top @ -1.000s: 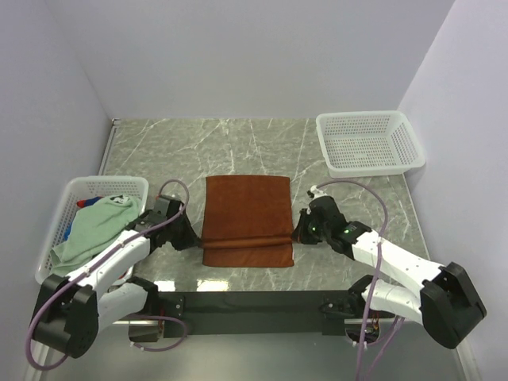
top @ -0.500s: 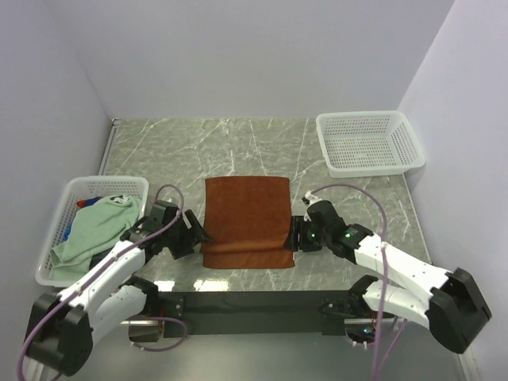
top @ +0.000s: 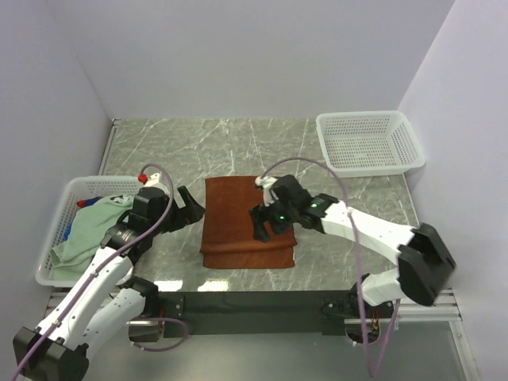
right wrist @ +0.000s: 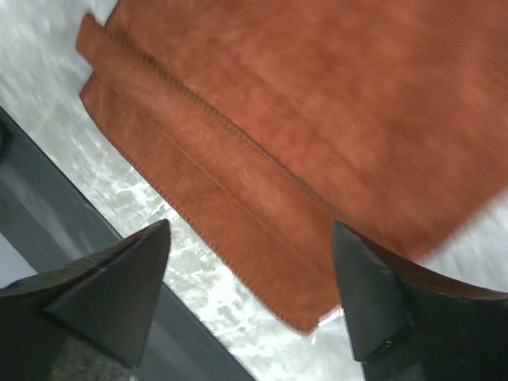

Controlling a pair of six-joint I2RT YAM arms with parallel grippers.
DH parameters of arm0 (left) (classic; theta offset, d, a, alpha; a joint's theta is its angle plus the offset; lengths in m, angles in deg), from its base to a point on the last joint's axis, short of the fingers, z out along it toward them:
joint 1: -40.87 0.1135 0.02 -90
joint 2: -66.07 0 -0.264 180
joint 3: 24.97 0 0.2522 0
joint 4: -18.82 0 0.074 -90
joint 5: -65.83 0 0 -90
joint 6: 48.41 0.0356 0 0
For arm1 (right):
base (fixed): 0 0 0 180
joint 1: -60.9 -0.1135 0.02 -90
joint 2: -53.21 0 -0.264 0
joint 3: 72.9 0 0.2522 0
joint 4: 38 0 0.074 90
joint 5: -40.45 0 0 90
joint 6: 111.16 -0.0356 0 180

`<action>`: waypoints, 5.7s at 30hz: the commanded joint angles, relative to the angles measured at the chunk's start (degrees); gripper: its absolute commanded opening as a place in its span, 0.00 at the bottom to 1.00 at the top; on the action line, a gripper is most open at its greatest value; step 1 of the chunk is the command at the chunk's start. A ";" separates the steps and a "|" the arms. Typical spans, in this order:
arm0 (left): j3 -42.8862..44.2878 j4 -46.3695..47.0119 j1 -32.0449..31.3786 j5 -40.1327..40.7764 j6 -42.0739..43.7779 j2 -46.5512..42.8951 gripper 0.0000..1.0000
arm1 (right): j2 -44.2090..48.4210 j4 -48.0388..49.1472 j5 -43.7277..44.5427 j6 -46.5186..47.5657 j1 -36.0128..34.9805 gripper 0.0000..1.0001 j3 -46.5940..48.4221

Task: Fold and stack the towels
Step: Fold the towel

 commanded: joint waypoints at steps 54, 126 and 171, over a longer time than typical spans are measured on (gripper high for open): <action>1.52 7.52 1.61 15.19 11.87 -2.59 0.99 | -18.44 -7.95 -10.06 14.21 -15.41 0.50 7.82; -4.10 4.18 -19.91 2.86 -15.81 14.71 0.63 | -0.42 -1.71 15.25 -24.28 -12.69 0.40 -16.53; 0.10 -9.79 -21.86 3.67 -21.00 10.24 0.75 | 12.50 -20.52 19.39 -25.44 -7.25 0.47 -7.92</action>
